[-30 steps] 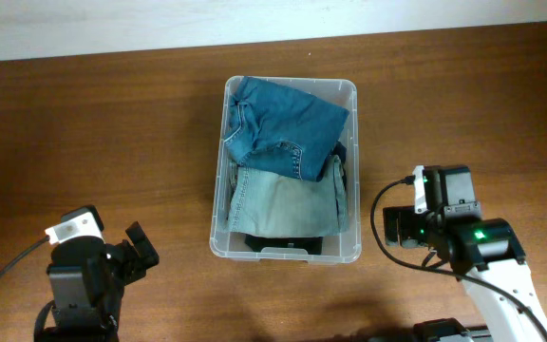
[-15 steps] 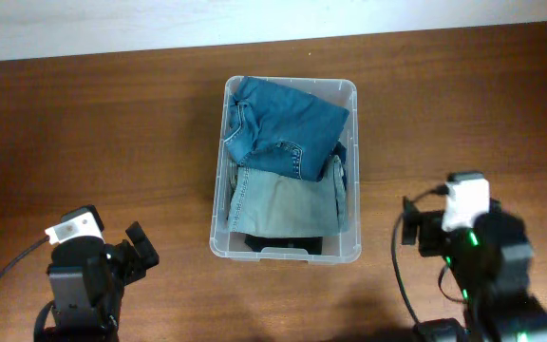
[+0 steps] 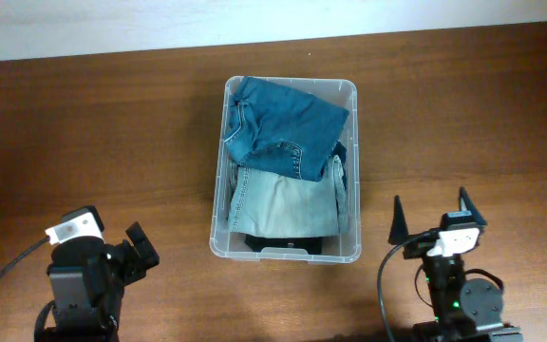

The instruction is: Pack container

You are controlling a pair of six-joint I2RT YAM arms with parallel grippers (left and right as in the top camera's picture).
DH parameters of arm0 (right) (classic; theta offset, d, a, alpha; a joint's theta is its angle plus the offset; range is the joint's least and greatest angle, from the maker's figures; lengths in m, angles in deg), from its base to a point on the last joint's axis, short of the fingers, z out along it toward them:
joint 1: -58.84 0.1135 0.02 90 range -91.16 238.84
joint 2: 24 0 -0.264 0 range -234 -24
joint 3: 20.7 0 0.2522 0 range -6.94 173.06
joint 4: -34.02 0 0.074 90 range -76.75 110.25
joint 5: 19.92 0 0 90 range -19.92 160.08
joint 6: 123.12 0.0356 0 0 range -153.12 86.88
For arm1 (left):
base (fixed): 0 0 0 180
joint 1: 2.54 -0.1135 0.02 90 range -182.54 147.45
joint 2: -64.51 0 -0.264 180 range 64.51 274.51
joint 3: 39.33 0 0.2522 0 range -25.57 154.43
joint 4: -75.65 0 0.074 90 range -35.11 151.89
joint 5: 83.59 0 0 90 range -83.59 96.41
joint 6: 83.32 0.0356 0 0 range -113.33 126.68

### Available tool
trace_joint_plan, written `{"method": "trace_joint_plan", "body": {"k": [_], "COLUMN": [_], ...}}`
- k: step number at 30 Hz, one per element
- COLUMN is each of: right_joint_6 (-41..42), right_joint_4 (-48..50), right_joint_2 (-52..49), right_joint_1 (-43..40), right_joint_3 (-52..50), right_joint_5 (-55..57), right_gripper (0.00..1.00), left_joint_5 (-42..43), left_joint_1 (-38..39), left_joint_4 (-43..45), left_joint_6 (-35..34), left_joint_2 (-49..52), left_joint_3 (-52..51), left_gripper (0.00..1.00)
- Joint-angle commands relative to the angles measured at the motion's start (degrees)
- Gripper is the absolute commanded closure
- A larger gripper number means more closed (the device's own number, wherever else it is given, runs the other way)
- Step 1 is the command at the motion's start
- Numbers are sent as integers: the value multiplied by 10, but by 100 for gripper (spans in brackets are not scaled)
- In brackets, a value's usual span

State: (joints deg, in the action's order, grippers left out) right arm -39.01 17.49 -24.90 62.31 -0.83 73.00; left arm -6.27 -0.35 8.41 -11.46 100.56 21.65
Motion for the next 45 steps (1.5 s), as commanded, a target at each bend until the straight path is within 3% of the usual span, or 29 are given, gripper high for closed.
{"method": "trace_joint_plan", "body": {"k": [1, 3, 36, 42, 45], "right_joint_6": [-12, -7, -7, -7, -7], "right_joint_4": [30, -24, -17, -17, -17], "right_joint_2": [7, 7, 4, 4, 4], "right_joint_1": [-2, -5, -5, -5, -5], "right_joint_3": [-58, -58, -58, -58, -58], "right_joint_5": [-10, -17, -36, -36, -36], "right_gripper": [1, 2, 2, 2, 1], "left_joint_5": [-6, -6, -6, -31, -32], "left_joint_1": [-2, -2, -2, -1, -1], "left_joint_4": [0, 0, -3, -23, 10], "left_joint_6": [7, 7, 6, 26, 36], "left_joint_2": [-2, -2, -2, -60, -120], "left_joint_3": [-4, -4, -4, -34, -94], "left_gripper": [1, 1, 1, 1, 1]}}
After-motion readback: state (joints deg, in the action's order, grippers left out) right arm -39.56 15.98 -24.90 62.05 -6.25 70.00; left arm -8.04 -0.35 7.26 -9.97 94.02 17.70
